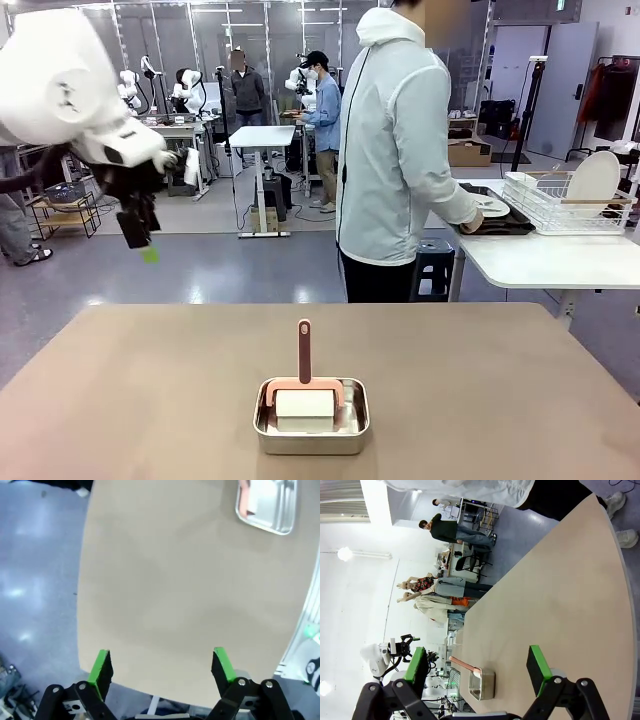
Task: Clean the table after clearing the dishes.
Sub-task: When the right (or left) Handle tray is removed, use the right hand (or left hand) to clean the right (or left) side of the table with the Lint Roller.
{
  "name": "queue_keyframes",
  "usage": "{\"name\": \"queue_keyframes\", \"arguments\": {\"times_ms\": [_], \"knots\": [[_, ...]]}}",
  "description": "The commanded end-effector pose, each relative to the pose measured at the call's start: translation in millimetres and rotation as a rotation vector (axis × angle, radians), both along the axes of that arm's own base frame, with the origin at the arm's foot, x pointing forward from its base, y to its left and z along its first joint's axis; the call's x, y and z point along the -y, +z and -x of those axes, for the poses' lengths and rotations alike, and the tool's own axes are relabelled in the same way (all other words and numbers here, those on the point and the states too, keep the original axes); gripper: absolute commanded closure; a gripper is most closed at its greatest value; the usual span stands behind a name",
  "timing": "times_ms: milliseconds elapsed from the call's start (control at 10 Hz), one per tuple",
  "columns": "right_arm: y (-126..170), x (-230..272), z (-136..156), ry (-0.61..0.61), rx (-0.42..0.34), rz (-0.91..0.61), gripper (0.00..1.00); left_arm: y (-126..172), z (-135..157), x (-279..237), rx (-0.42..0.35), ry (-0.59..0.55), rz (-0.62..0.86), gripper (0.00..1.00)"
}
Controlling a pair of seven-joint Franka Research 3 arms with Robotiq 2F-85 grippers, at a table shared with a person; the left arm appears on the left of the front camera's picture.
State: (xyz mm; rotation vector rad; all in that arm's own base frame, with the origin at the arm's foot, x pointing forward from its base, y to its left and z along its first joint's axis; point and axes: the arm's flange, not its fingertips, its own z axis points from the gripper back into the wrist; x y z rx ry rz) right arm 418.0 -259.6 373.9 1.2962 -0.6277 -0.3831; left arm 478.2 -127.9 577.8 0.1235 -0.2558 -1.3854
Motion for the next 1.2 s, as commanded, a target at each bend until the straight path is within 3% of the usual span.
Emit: {"name": "queue_keyframes", "arguments": {"times_ms": [0, 700, 800, 1100], "knots": [[2.0, -1.1, 2.1, 0.013, 0.005, 0.005, 0.0, -12.6, 2.1, 15.2, -0.02, -0.036, -0.07, 0.0], [2.0, -1.1, 2.1, 0.013, 0.005, 0.005, 0.0, -14.1, -2.5, 20.5, -0.02, -0.035, -0.046, 0.0], [2.0, -1.1, 2.1, 0.013, 0.005, 0.005, 0.0, -18.6, -6.4, 38.2, -0.046, -0.15, -0.016, 0.0], [2.0, -1.1, 2.1, 0.013, 0.005, 0.005, 0.0, -33.3, -14.8, 80.7, -0.138, -0.196, -0.017, 0.0]]}}
